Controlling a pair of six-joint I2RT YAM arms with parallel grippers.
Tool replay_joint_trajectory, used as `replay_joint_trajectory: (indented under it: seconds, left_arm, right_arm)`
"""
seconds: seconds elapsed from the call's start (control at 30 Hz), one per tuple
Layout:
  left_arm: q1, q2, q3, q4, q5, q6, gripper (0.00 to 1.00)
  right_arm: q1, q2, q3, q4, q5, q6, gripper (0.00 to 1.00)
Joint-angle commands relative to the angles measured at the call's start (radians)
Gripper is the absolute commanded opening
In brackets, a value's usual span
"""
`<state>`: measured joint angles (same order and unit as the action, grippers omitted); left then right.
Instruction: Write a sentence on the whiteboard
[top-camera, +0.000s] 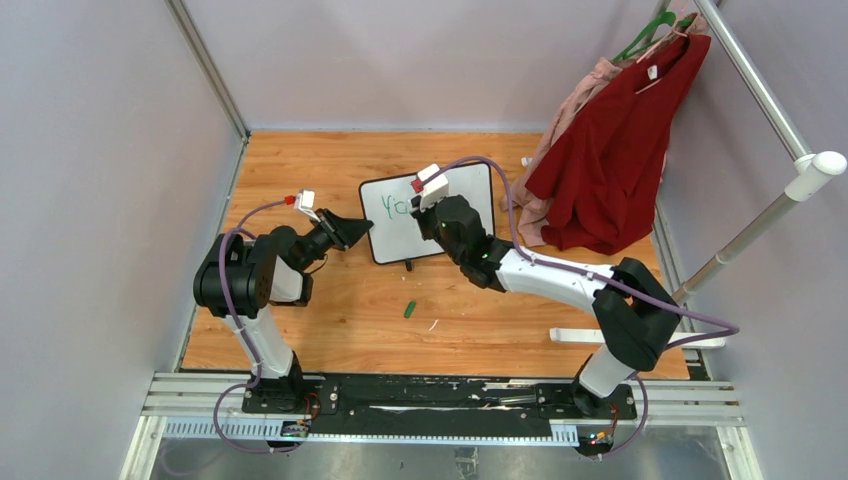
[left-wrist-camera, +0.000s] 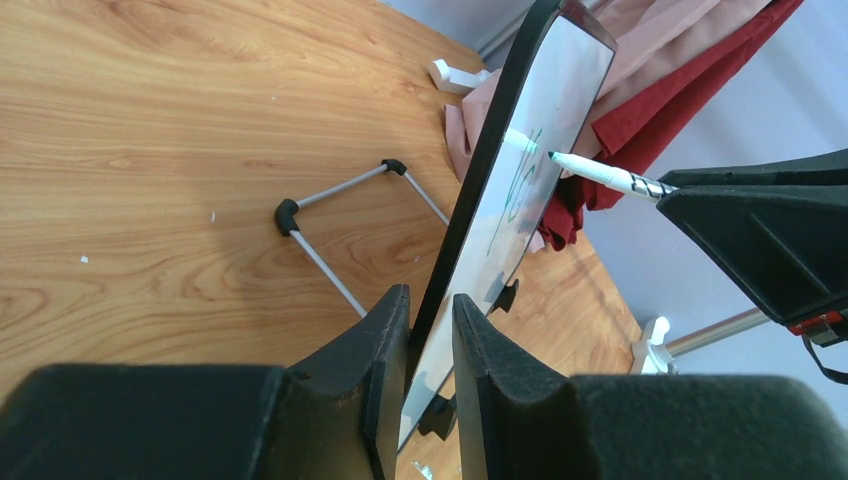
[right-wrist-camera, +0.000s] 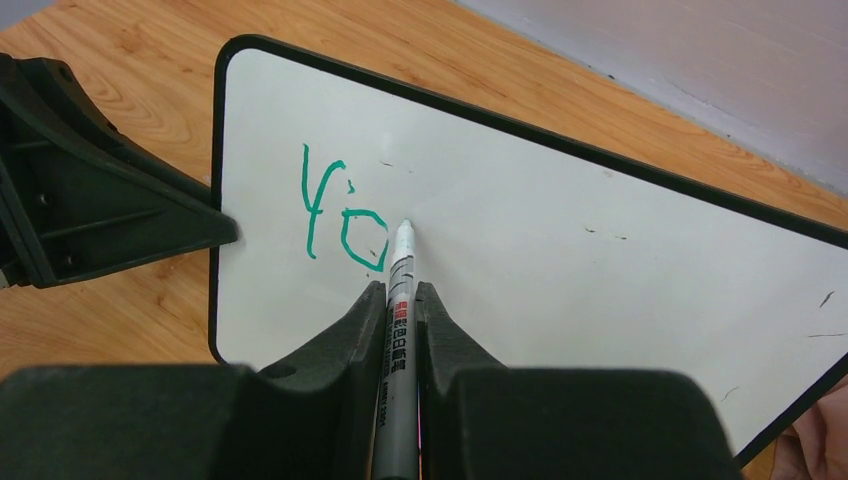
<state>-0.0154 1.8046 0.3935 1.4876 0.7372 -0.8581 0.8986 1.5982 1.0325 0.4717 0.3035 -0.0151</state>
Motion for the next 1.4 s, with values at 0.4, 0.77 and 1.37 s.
replay_joint_trajectory:
  seconds: [0.4,0.77,1.37]
  left_arm:
    - [-0.004,0.007,0.012,0.054,0.005,0.007,0.27]
    - [-0.004,0.007,0.013,0.055,0.004,0.007,0.27]
    - [-0.004,0.001,0.010,0.055,0.005,0.005,0.26]
  right_arm:
    - [0.001,0.010,-0.009,-0.003,0.027,0.045,0.00]
    - [0.001,-0.013,-0.050,-0.021,0.026,0.051,0.00]
    - [-0.030,-0.059,-0.069,-0.045,0.070,0.041,0.00]
